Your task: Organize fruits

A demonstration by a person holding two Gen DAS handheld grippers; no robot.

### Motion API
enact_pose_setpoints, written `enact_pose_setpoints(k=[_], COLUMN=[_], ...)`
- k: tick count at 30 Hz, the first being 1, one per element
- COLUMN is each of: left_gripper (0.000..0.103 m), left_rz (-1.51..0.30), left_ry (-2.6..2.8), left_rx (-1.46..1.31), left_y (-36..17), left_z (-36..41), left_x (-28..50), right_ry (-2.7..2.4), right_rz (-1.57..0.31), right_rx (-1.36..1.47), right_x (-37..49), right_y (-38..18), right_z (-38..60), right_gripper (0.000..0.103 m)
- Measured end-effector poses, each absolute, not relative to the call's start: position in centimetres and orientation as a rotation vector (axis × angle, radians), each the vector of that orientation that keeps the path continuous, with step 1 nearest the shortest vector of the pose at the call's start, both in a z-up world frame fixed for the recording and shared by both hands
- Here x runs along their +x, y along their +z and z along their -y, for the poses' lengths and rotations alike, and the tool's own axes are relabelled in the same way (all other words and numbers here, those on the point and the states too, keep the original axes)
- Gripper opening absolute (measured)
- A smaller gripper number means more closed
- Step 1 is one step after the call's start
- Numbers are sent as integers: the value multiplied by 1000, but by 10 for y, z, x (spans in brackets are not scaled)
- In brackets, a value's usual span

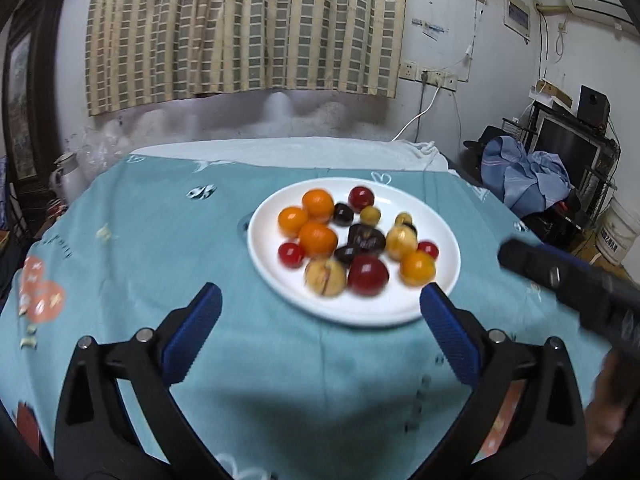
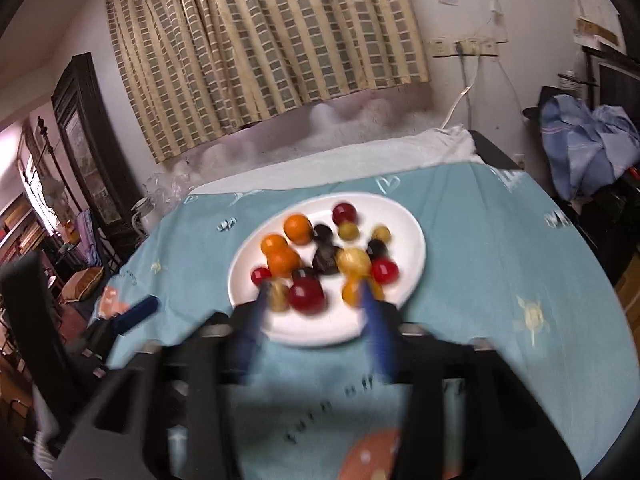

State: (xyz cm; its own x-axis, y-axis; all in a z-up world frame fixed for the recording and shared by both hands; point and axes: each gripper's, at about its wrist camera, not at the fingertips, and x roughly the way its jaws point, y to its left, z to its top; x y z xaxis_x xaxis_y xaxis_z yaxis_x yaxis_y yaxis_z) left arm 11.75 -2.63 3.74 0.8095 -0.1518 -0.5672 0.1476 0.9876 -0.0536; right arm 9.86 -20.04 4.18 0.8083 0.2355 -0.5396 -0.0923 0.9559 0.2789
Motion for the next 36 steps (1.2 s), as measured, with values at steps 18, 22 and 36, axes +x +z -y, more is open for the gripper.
enact_pose_setpoints(k=[18,22,36], left_gripper=[101,101,101], left_rz=[-652,-641,-631], left_ry=[-133,-98,-127], left_rx=[-13,71,109], left_y=[25,26,25], left_z=[17,30,40], left_x=[106,101,95], right_ry=[38,37,28], right_rz=[-654,-649,-679], right_rx=[190,158,107], right_x=[94,93,96], right_y=[2,2,-5], right_z=[209,204,195], right_gripper=[70,70,70])
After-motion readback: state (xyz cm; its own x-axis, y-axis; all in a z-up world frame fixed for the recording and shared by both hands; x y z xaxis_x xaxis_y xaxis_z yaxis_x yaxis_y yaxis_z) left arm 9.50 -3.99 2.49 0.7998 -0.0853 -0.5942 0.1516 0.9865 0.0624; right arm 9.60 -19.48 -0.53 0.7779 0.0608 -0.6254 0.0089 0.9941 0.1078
